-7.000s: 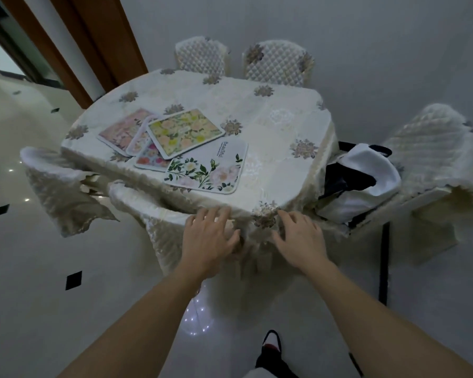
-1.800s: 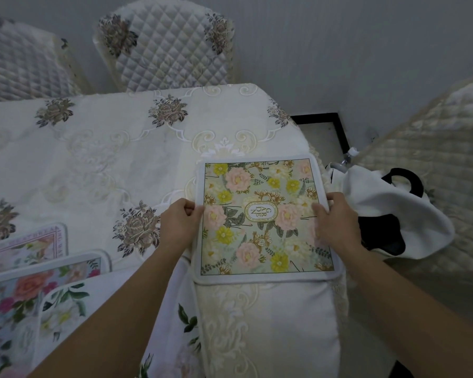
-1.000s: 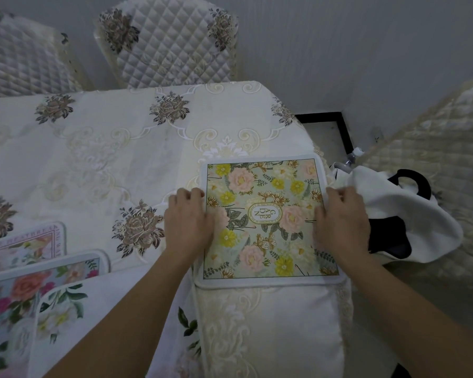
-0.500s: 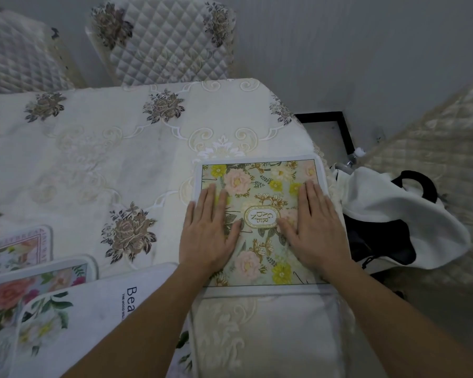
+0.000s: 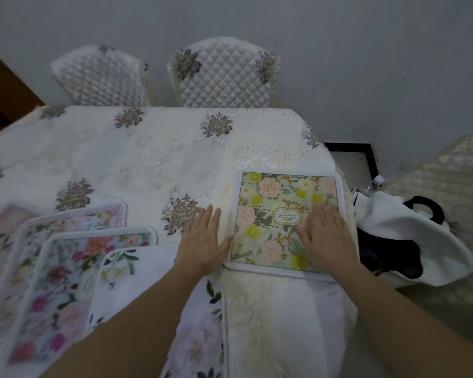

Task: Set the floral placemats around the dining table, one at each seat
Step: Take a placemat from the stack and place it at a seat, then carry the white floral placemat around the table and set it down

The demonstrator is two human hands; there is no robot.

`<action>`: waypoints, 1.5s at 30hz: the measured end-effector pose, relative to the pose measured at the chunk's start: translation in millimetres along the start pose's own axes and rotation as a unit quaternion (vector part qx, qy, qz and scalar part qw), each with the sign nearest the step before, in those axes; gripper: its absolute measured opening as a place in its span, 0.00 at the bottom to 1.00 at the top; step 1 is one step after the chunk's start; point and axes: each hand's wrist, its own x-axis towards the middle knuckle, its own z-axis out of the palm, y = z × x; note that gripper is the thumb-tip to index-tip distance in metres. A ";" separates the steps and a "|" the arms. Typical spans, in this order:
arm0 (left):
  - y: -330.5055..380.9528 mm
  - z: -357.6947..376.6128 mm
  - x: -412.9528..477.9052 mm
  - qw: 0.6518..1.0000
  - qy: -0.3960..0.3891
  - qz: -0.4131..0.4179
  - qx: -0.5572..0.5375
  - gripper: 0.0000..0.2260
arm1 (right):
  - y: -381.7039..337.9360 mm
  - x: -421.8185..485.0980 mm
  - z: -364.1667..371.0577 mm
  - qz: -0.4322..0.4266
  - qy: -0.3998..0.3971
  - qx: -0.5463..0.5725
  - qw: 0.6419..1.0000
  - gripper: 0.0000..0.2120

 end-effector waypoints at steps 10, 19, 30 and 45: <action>-100.6 -22.6 -112.7 0.990 0.060 -0.117 -0.046 0.30 | -93.4 -69.6 -21.6 -0.024 0.005 -0.001 1.000 0.32; -179.6 -7.8 -185.0 0.981 0.055 -0.177 -0.061 0.29 | -168.1 -135.8 -1.9 0.013 -0.024 0.026 0.999 0.28; -188.0 8.8 -192.3 0.950 0.064 -0.261 -0.158 0.26 | -205.2 -151.5 40.5 0.100 -0.075 0.111 0.986 0.22; -196.0 7.6 -193.2 0.875 0.103 -0.321 -0.349 0.14 | -221.7 -138.3 65.4 0.231 -0.126 0.337 0.904 0.14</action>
